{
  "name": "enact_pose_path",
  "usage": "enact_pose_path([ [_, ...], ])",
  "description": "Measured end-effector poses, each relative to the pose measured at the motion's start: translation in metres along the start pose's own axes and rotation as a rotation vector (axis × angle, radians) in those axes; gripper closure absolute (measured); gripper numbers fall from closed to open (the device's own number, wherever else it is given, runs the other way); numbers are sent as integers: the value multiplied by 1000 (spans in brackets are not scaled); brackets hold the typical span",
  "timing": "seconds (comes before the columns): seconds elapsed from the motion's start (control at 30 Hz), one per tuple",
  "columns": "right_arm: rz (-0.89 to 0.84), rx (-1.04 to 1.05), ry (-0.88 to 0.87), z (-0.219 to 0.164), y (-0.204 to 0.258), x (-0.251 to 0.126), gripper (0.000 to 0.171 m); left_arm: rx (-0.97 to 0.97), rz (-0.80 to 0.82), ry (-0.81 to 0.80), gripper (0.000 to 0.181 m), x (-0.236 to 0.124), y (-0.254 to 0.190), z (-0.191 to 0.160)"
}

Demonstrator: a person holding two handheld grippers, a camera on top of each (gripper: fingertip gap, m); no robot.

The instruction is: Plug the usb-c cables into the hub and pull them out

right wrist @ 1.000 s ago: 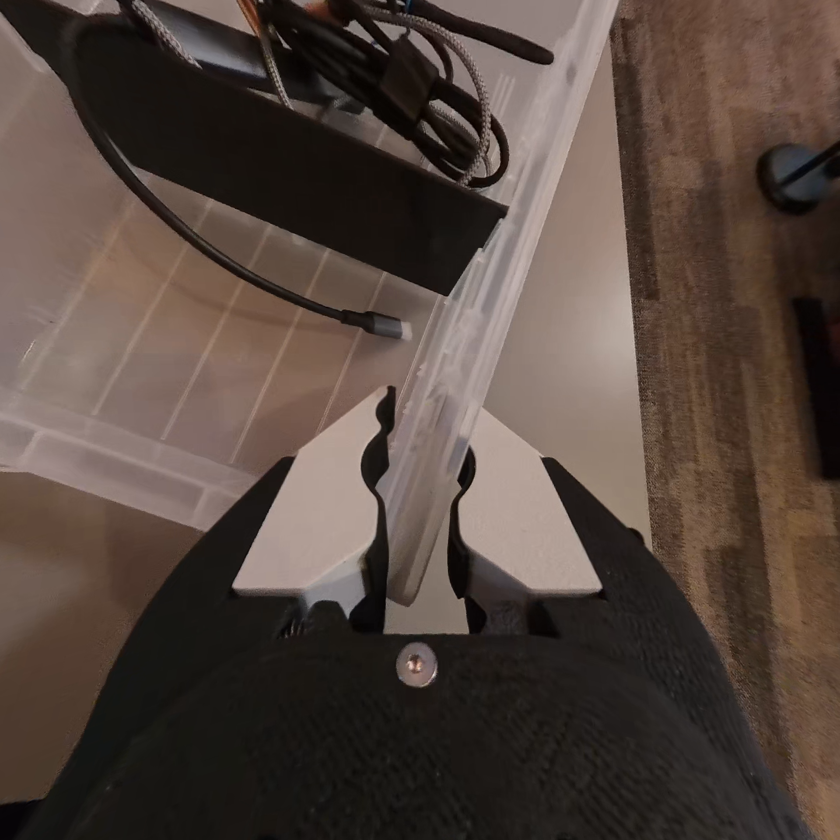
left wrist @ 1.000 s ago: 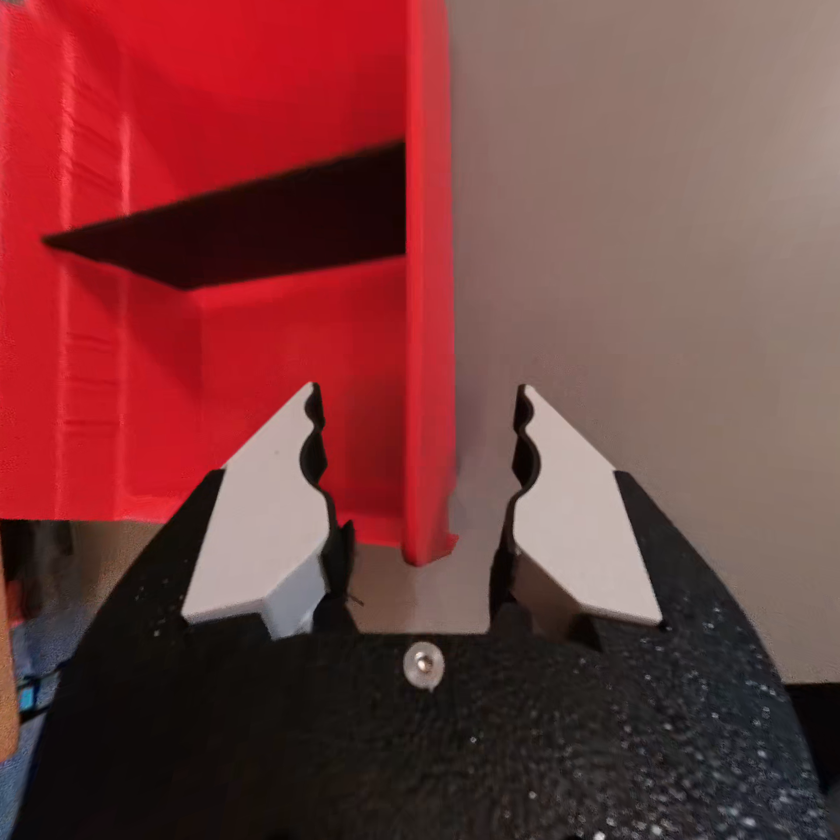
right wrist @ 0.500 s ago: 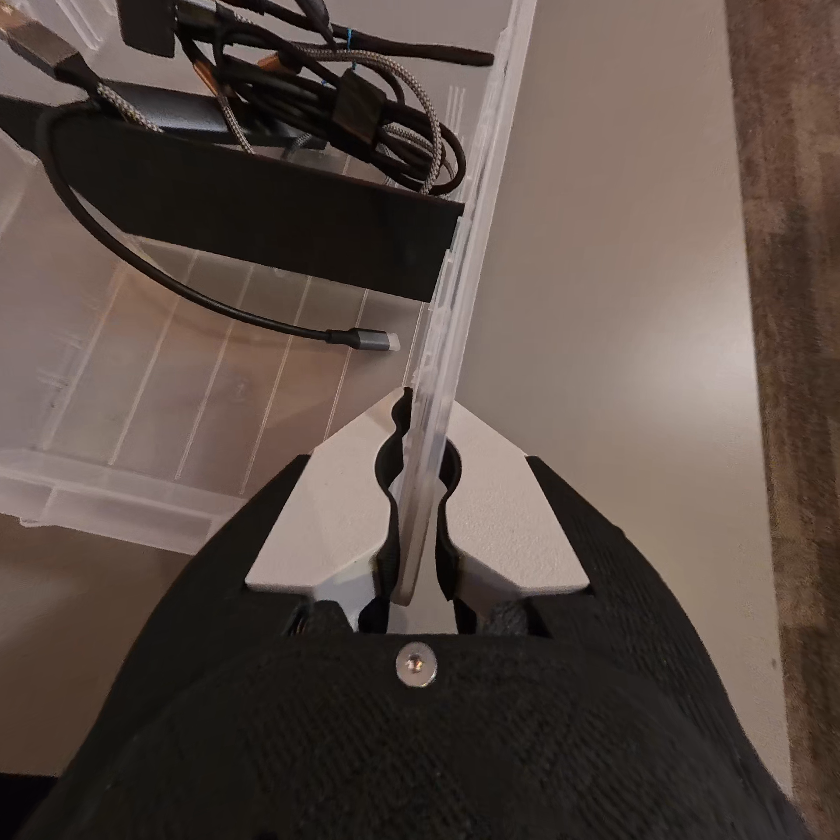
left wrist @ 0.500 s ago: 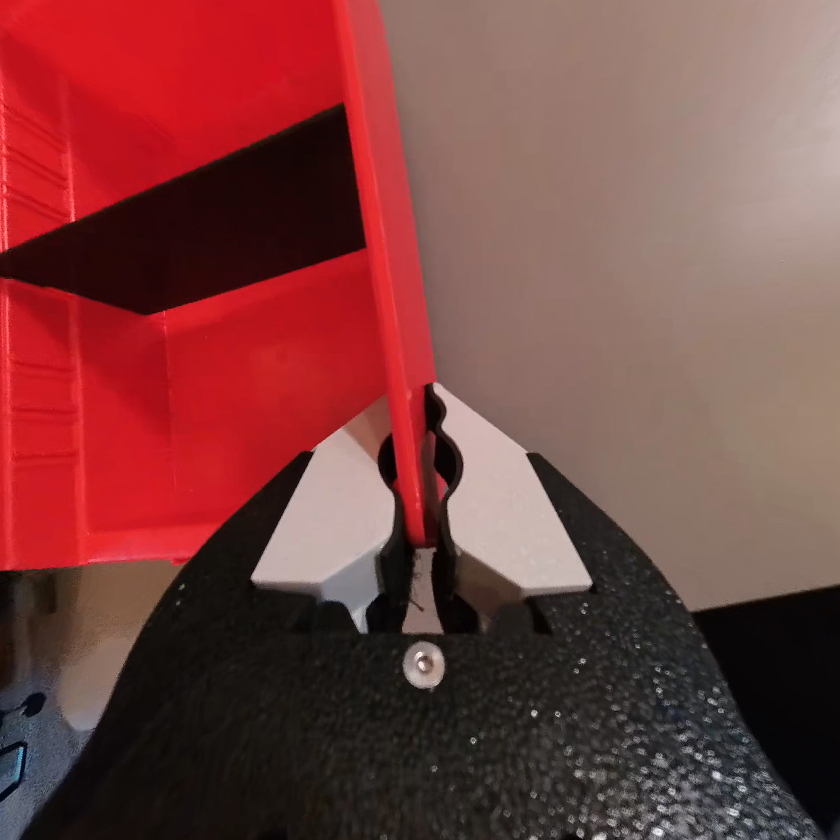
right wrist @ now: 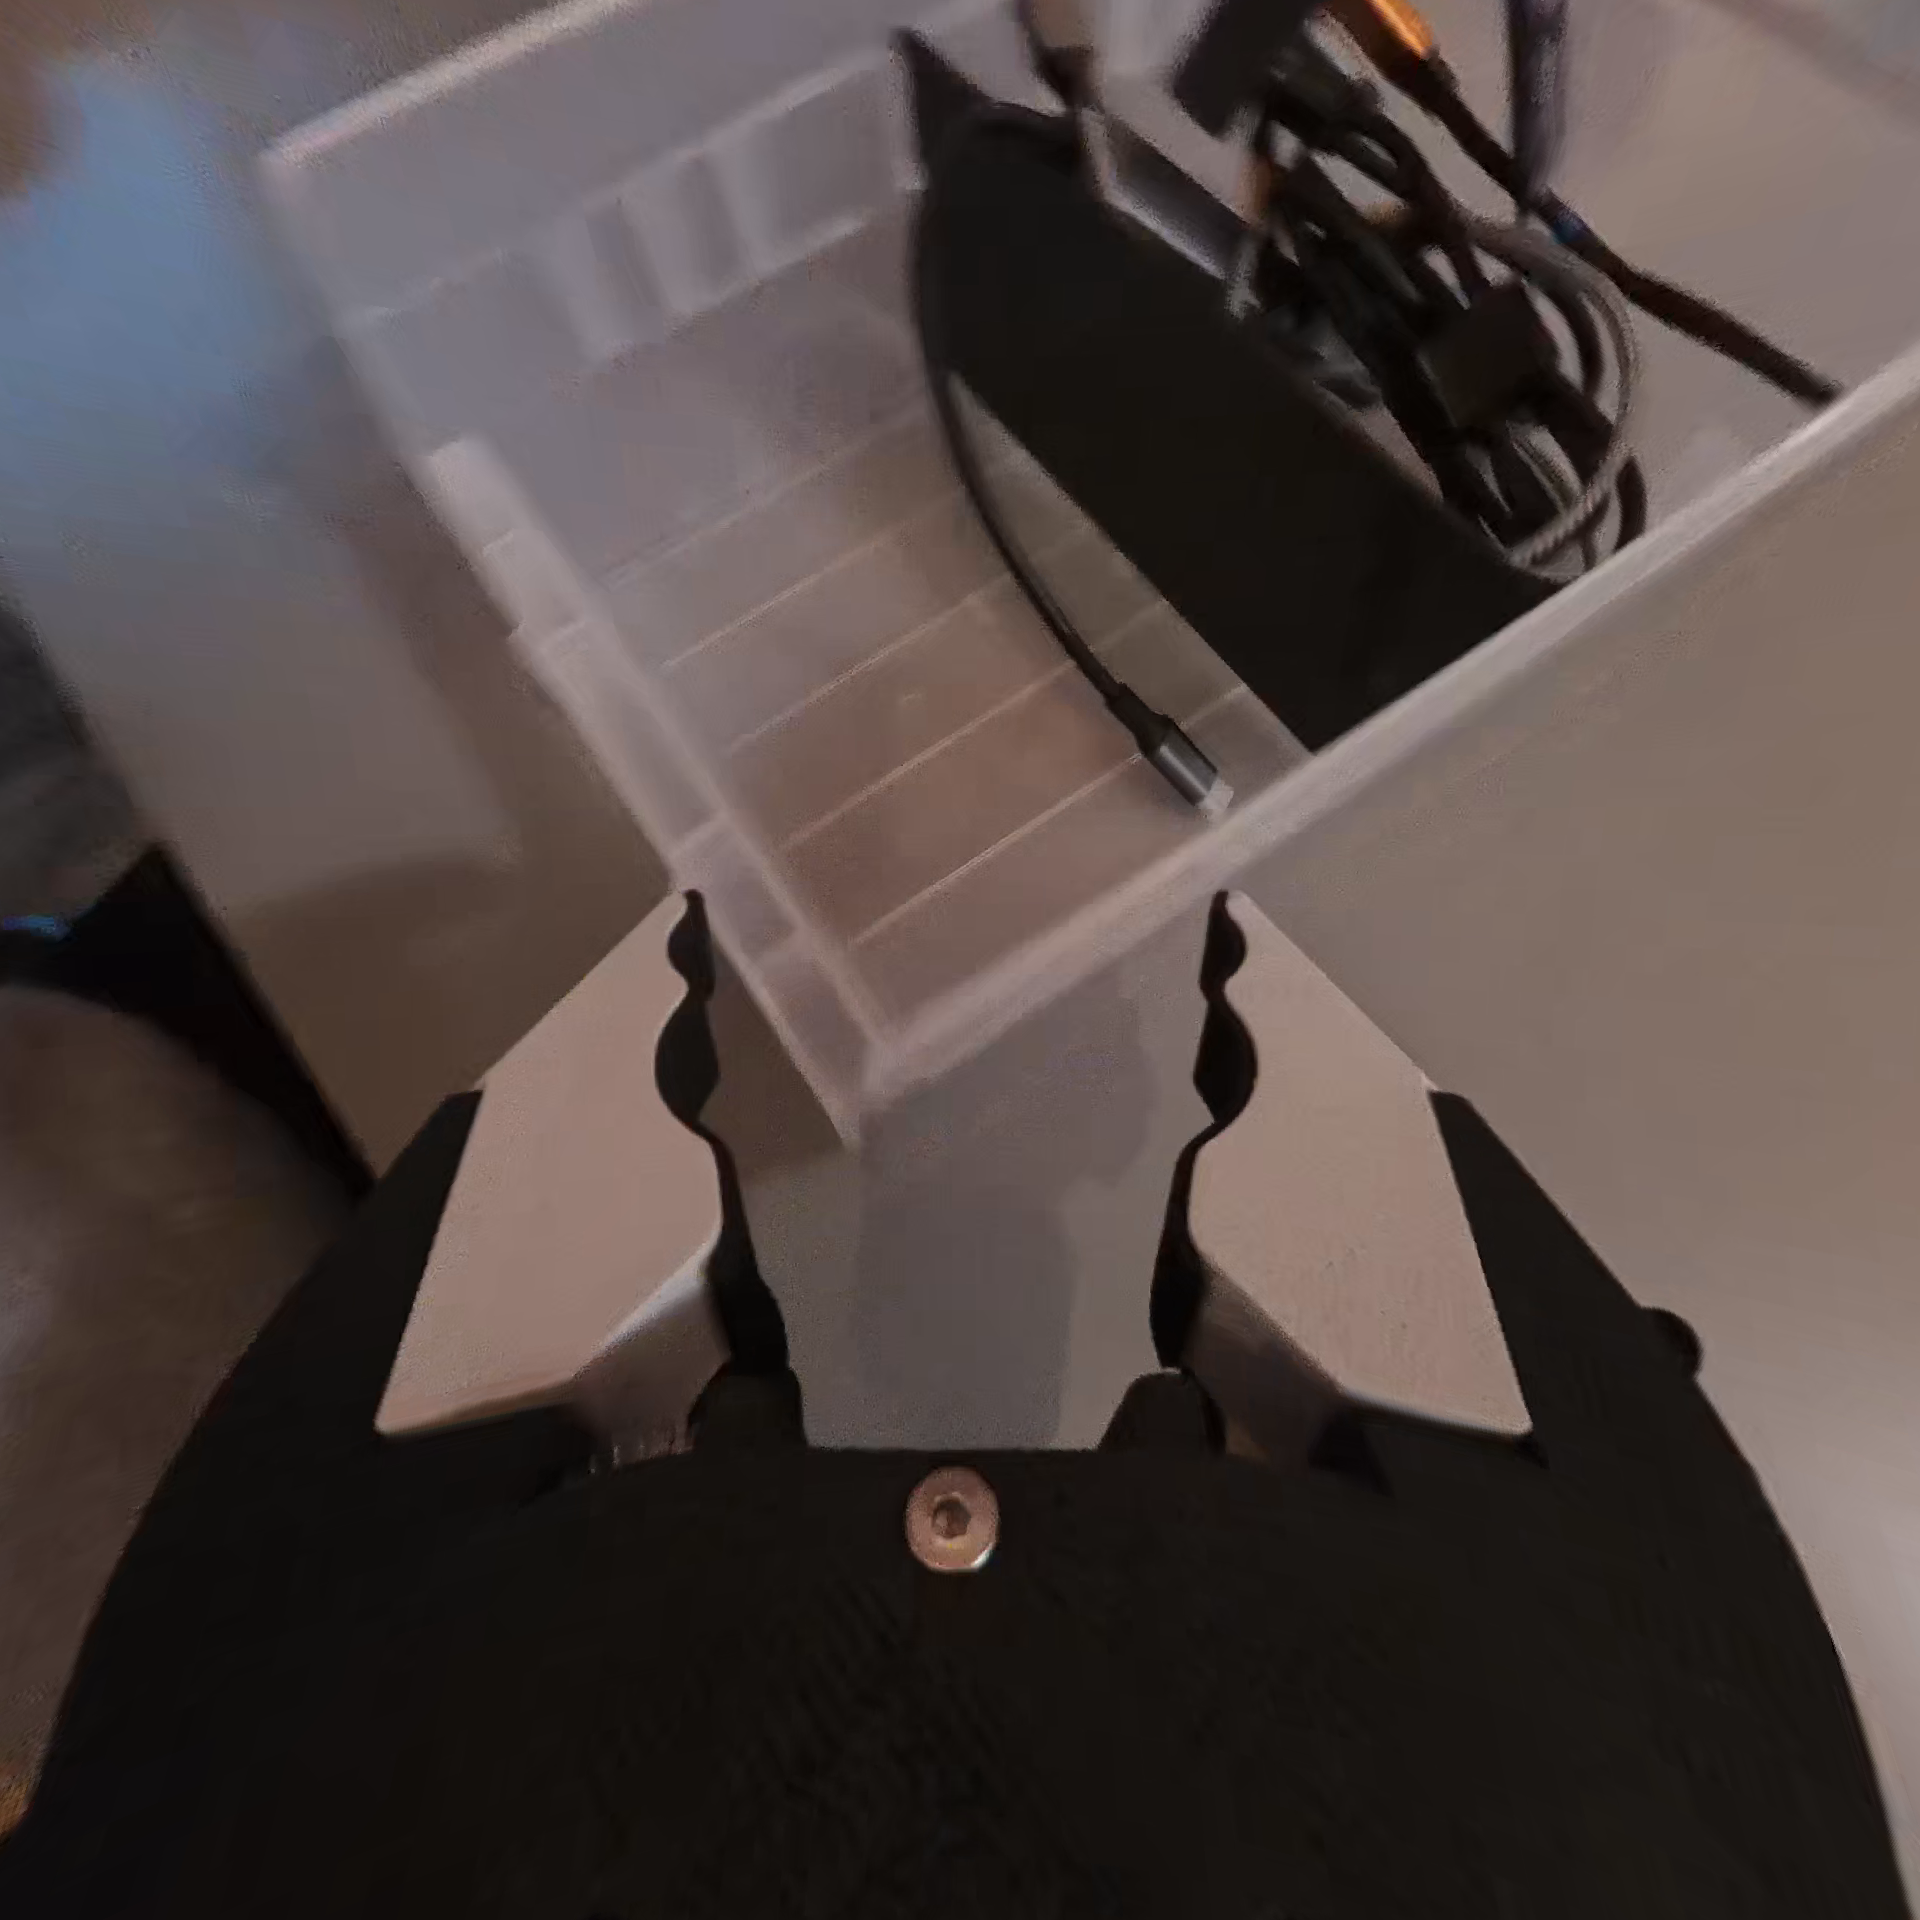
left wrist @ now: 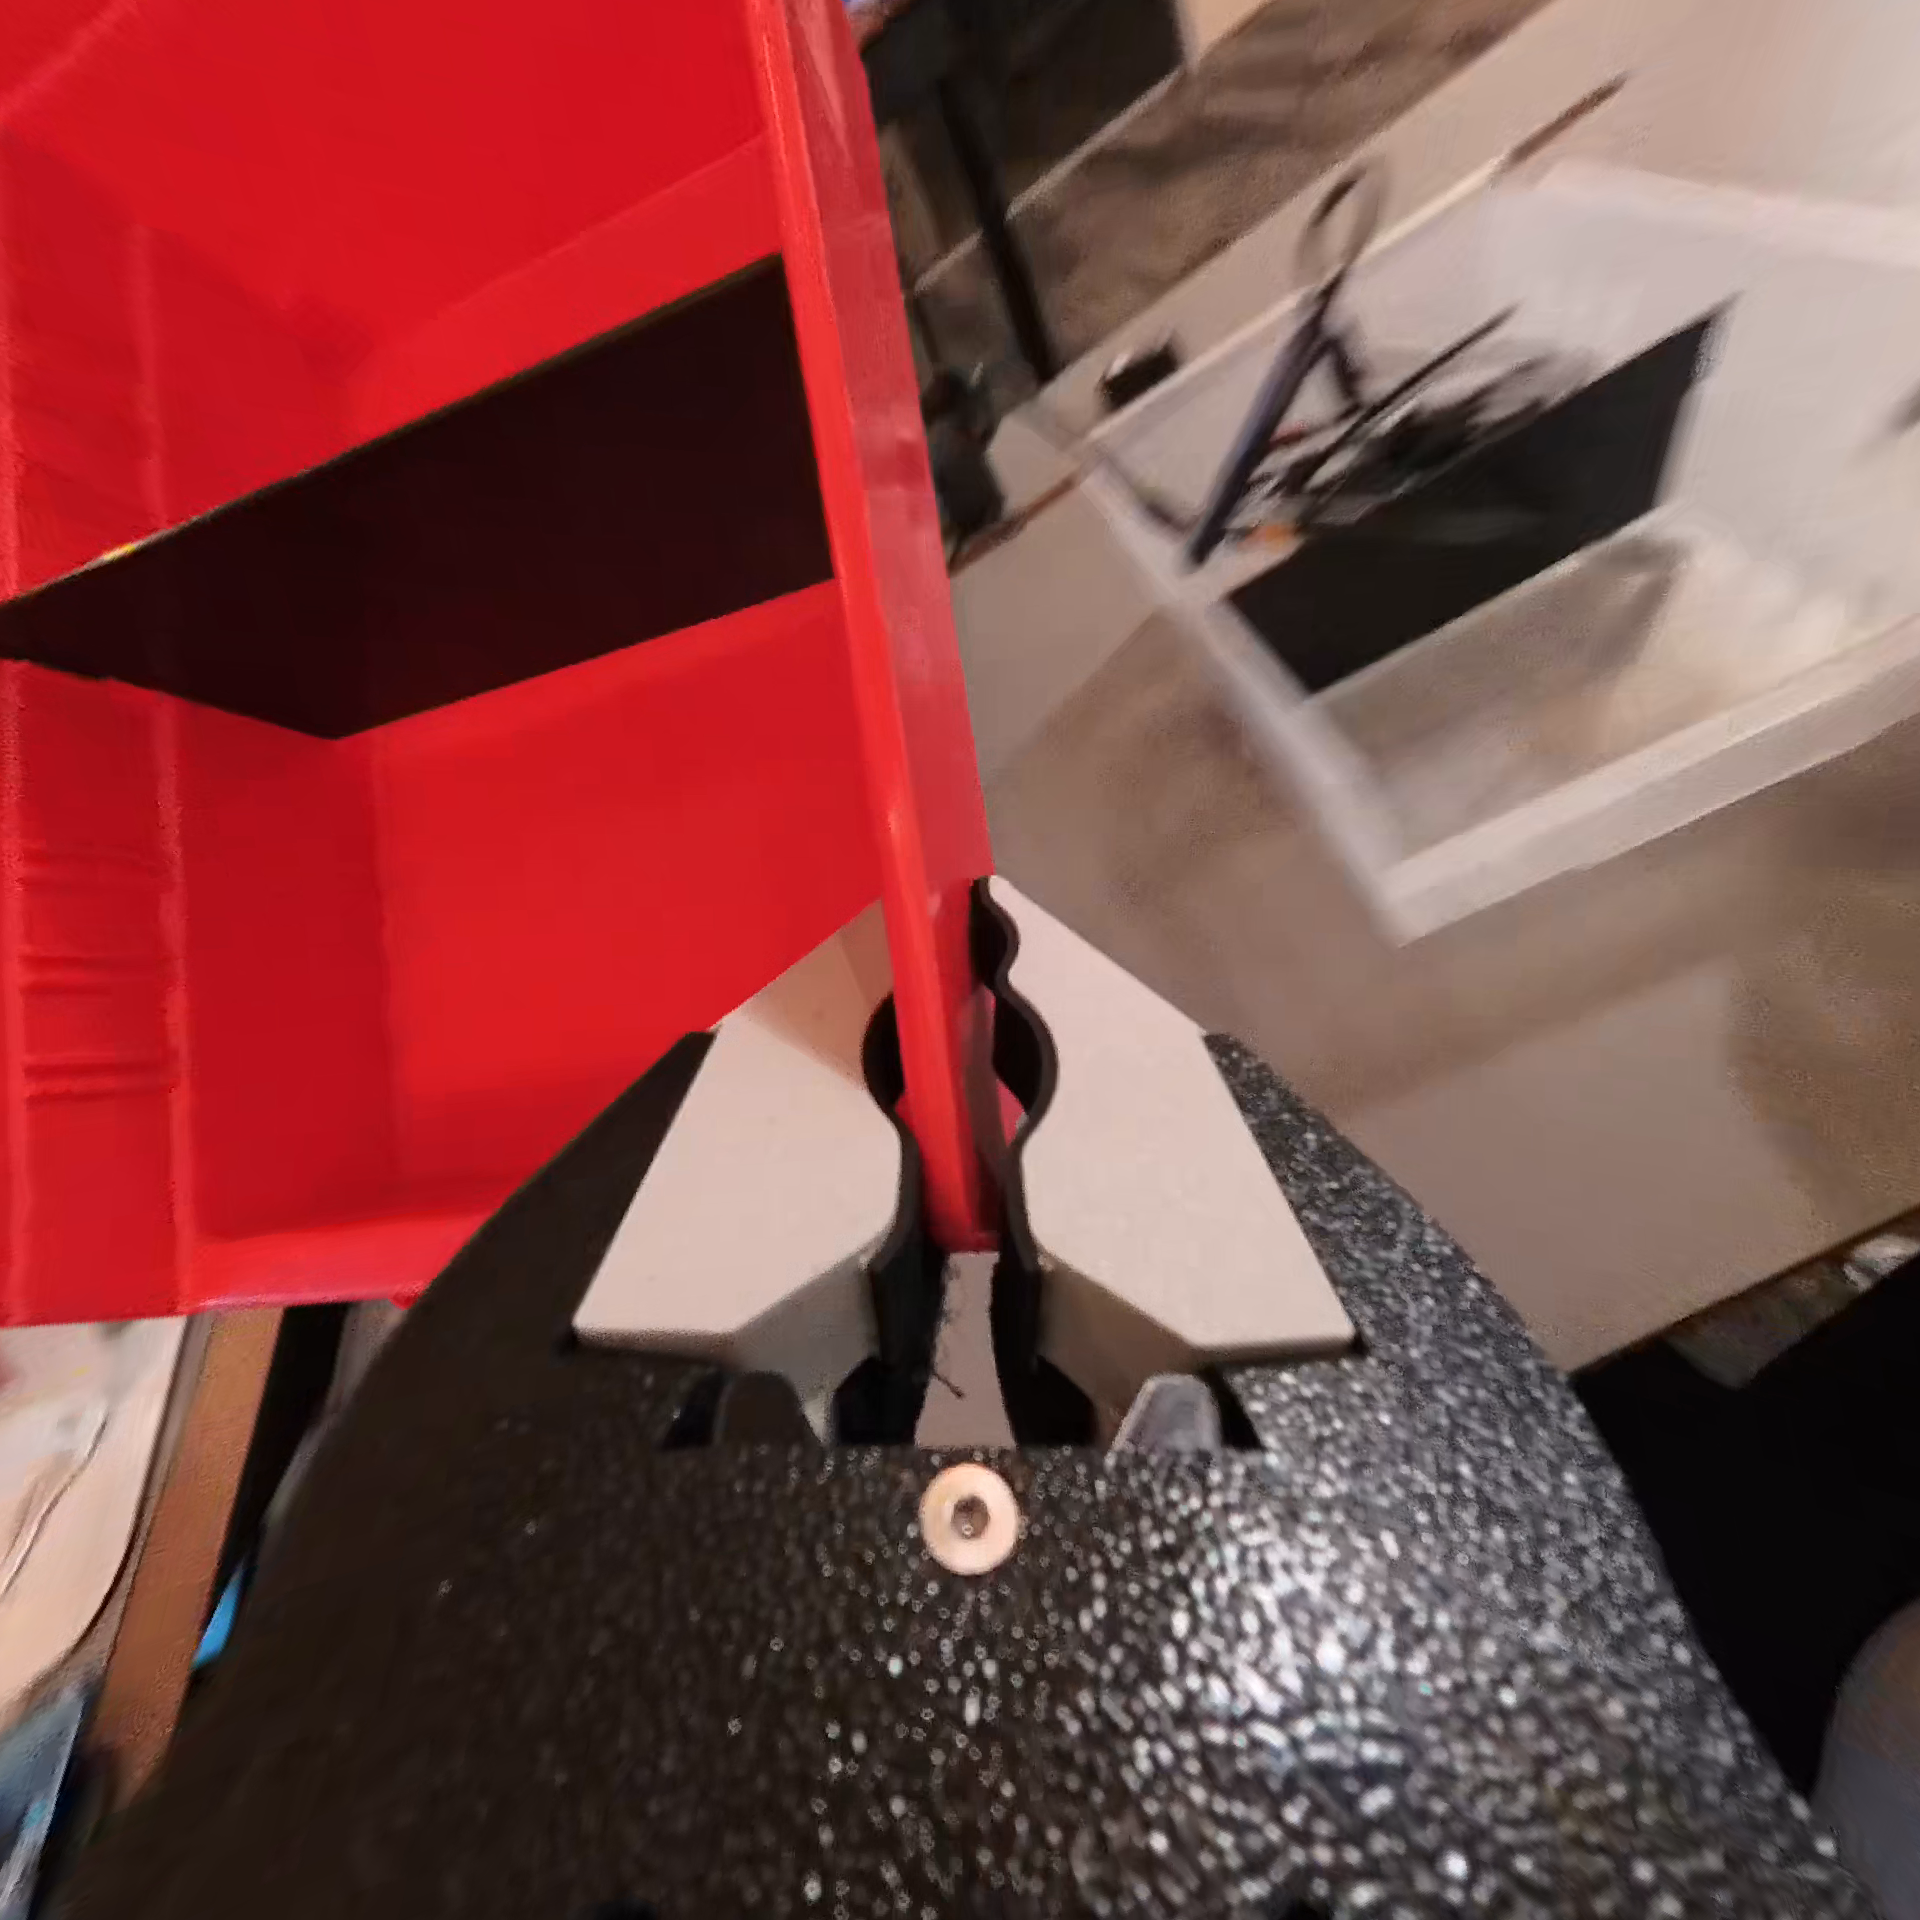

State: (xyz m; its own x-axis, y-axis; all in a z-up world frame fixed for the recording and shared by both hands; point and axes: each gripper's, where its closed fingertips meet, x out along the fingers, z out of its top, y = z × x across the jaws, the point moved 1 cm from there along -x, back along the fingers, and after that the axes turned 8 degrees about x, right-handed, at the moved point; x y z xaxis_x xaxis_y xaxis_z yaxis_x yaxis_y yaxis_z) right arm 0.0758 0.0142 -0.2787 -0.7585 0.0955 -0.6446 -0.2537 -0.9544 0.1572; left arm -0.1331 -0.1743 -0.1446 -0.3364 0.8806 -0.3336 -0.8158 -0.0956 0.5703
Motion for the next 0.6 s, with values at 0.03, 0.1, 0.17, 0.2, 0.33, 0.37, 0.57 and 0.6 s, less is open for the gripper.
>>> enact_pose_path([
  [0.03,14,-38,-24,6,5,-6,73,9,-27,-50,178,2,-9,17],
  [0.1,-17,-83,-100,20,-5,-33,70,38,-108,-139,179,7,-31,52],
  [0.17,-105,-67,-204,34,-34,-73,71,77,-220,-207,178,16,-61,86],
  [0.2,-156,-49,-260,39,-51,-97,72,101,-286,-236,179,21,-79,103],
  [0.33,-454,68,-473,34,-128,-206,76,184,-580,-343,178,39,-165,164],
  [0.37,-557,86,-506,23,-147,-236,76,197,-651,-367,177,43,-189,179],
  [0.57,-937,280,-658,-62,-207,-371,85,370,-916,-368,177,69,-329,226],
  [0.6,-937,312,-679,-69,-209,-379,85,392,-919,-353,177,78,-346,227],
])
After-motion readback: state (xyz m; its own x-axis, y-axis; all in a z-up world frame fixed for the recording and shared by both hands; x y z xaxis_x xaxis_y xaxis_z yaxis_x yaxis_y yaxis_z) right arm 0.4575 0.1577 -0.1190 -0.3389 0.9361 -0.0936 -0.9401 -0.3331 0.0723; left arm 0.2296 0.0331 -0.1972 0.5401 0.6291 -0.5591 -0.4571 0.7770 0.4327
